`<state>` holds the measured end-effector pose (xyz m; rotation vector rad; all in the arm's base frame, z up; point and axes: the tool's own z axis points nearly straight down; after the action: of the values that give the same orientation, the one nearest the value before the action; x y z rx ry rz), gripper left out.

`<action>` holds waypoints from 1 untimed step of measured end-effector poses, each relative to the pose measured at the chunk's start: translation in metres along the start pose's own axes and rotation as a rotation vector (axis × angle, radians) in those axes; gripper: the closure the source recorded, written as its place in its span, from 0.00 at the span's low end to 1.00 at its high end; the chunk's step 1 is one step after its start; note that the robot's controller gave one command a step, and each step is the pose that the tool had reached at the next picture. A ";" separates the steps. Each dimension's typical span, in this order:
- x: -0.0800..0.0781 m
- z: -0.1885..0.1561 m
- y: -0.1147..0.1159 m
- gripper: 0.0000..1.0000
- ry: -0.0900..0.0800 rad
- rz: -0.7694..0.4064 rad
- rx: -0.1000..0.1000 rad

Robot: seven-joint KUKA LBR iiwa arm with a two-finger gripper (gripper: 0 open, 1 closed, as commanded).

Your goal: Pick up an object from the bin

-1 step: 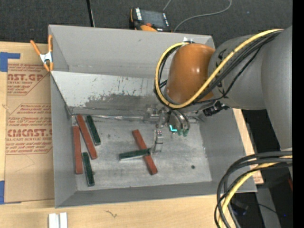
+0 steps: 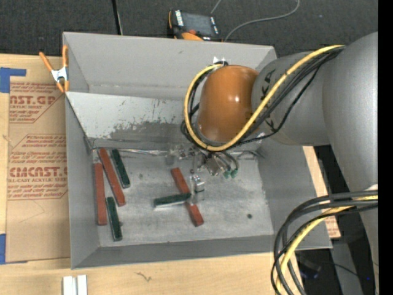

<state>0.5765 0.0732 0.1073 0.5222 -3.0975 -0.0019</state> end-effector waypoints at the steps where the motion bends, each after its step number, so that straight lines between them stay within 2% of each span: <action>1: 0.038 0.040 0.060 0.00 0.006 -0.055 -0.004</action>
Offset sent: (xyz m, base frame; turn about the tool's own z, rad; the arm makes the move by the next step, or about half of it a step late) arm -0.0514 0.0402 -0.0373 -0.0485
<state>0.5210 0.1178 0.0669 0.6062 -3.0758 -0.0060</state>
